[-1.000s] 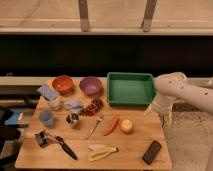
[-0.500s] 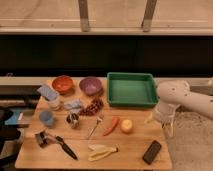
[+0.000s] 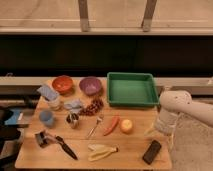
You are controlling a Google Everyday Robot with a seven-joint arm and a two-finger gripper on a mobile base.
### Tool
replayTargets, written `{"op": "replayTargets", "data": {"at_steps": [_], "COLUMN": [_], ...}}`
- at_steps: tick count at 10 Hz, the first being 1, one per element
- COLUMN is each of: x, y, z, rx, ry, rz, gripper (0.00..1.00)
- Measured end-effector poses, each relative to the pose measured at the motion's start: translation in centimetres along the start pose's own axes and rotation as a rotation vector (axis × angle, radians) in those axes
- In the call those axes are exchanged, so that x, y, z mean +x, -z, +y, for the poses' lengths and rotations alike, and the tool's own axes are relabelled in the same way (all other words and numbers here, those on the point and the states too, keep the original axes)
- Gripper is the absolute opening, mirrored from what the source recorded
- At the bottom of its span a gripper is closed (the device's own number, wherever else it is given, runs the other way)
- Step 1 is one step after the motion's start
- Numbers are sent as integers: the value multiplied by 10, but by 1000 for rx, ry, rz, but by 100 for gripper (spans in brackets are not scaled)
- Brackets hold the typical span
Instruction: Wipe purple bowl with eraser
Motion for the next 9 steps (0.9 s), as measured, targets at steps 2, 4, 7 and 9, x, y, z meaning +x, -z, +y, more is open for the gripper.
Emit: {"op": "replayTargets", "data": {"at_steps": [2, 4, 7, 9], "x": [10, 15, 17, 17], "y": [-18, -26, -37, -40], "z": [-3, -2, 4, 6], "rx": [9, 18, 18, 15], "ry": [16, 31, 59, 69], "rz": [57, 87, 127, 134], "gripper": [80, 80, 73, 53]}}
